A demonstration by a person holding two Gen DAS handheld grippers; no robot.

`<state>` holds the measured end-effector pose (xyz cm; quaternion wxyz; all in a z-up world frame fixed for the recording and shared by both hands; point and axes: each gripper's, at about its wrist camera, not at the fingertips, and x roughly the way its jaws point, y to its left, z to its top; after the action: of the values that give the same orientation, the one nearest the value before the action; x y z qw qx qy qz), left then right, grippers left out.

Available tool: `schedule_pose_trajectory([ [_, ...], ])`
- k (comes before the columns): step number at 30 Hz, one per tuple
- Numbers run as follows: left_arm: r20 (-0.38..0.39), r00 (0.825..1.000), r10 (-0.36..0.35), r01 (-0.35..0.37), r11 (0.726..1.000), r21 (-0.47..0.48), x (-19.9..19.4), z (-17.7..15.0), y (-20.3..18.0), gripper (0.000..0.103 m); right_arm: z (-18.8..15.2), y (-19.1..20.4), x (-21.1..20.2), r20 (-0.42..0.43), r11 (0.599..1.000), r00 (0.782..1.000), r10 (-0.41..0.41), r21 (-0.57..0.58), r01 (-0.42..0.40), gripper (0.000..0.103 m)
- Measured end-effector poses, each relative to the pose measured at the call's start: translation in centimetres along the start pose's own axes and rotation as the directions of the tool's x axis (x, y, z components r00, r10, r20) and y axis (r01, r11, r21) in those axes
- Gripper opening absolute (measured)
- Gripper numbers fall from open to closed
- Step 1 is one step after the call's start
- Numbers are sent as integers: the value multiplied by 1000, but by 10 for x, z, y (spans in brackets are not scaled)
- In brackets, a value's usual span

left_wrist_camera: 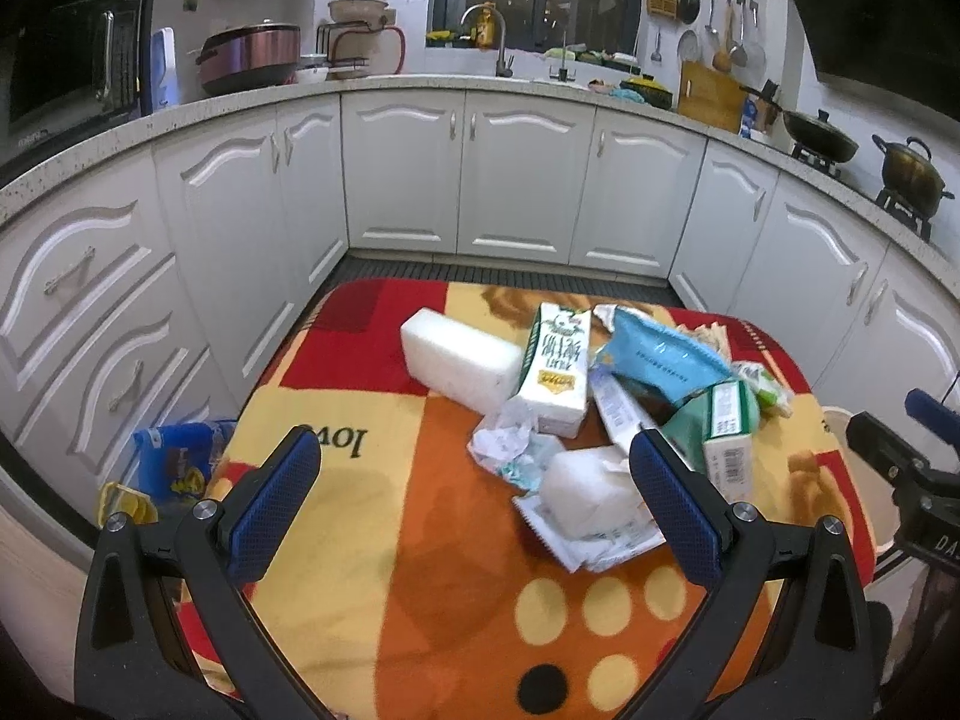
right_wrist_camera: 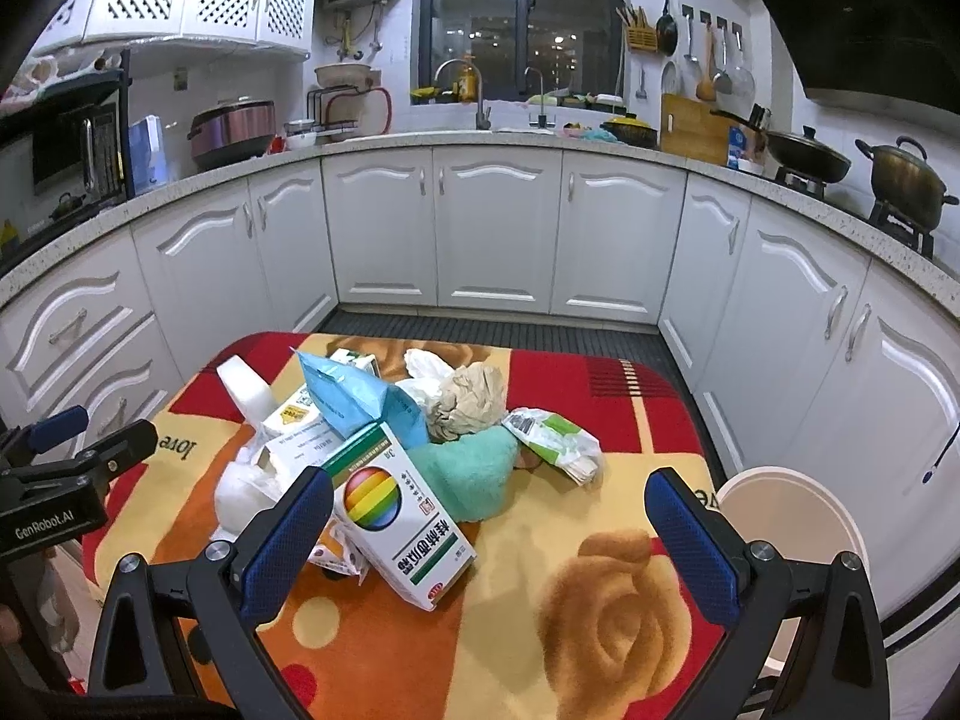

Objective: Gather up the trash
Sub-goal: 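Move both tools down toward the trash pile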

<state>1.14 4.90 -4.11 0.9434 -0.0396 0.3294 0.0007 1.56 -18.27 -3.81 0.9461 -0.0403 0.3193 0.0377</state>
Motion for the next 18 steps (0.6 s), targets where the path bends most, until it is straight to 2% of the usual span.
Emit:
schedule_pose_trajectory([
  [4, -27, 1000, -9, 10, 1000, 16, 5, -4, 7, 102, -3, 1, 6, -18, 1000, 1000, -2, -18, 1, 103],
  [9, -94, 994, -62, 66, 997, 45, 14, -12, 14, 102, -10, -6, 18, -82, 995, 992, 98, 4, -98, 103],
  [13, -134, 984, -120, 128, 990, 55, 23, -11, 12, 102, -18, -7, 28, -135, 983, 974, 184, 11, -184, 103],
  [18, -169, 974, -150, 168, 981, 96, 34, -7, 4, 102, -22, 1, 43, -173, 974, 960, 219, -20, -225, 103],
])
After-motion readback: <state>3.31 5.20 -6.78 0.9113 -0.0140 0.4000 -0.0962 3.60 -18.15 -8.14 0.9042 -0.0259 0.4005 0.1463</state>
